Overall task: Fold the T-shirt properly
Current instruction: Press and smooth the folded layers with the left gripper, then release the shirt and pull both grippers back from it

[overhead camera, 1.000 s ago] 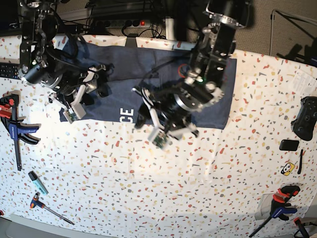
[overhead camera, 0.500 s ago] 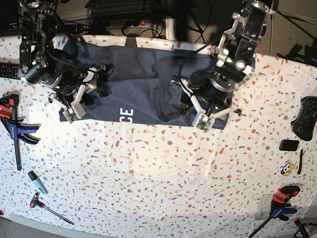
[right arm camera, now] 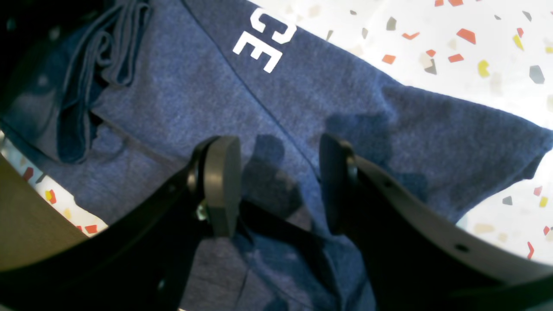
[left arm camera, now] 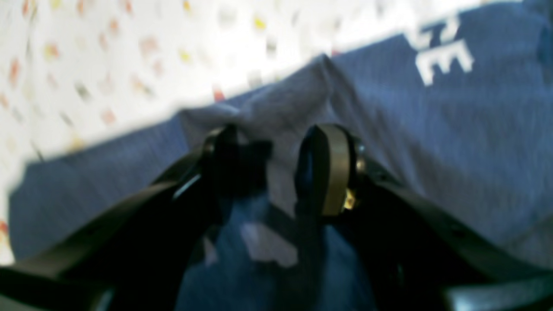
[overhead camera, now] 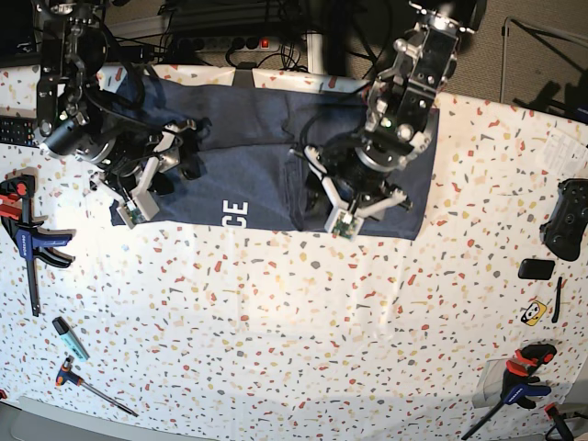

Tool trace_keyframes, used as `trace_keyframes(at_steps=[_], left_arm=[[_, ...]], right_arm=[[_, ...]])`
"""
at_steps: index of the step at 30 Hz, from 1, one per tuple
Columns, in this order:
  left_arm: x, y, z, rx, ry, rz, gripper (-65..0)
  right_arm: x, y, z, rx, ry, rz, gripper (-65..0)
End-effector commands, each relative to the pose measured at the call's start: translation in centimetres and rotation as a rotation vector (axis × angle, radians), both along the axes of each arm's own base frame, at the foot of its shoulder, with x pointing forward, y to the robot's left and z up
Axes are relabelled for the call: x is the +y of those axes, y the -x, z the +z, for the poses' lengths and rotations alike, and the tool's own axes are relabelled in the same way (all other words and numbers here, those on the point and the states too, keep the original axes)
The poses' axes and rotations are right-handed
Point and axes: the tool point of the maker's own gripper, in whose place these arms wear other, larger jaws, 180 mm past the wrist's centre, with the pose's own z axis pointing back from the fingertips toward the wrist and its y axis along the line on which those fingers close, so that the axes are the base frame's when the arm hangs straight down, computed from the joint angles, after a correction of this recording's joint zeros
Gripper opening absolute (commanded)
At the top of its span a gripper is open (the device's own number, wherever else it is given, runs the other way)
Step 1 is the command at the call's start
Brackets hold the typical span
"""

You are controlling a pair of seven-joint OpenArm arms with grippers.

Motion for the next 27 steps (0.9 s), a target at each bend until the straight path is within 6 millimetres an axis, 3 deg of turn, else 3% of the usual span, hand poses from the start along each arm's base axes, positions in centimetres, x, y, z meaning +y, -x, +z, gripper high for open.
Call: trace_keyframes(at_steps=[1,4,10,14,18,22,27], left_arm=[[-0.4,-1.1,1.7,-0.056,0.023,0.004,-37.7],[-0.8,-1.5,1.7,-0.051,0.030,-0.002,-37.7],[-3.1,-0.5,-0.6,0.018,0.058,-0.043,-37.7],[-4.9,-0.3,-0.9,0.020,0.102,-0.046,-37.7],[-5.0,-0.7,-0.7,-0.005,0.053,-0.054,-37.7],[-4.9,-1.5,0.7,-0.041,0.064,-0.051,-37.7],[-3.2,-2.3,5.4,-0.168,0.064,-0.039,-37.7]], right_arm=[[0.0,-0.7,1.3,-0.046,-0.005,0.009,-35.2],[0.0,-0.7,1.3,-0.046,-0.005,0.009,-35.2],[0.0,-0.7,1.3,-0.047,-0.006,0.009,-35.2],[0.0,-0.7,1.3,-0.047,-0.006,0.009,-35.2],[0.0,-0.7,1.3,-0.046,-0.005,0.009,-35.2],[0.0,-0.7,1.3,-0.043,-0.004,0.009,-35.2],[-0.2,-0.4,1.3,-0.020,-0.026,0.001,-35.2]])
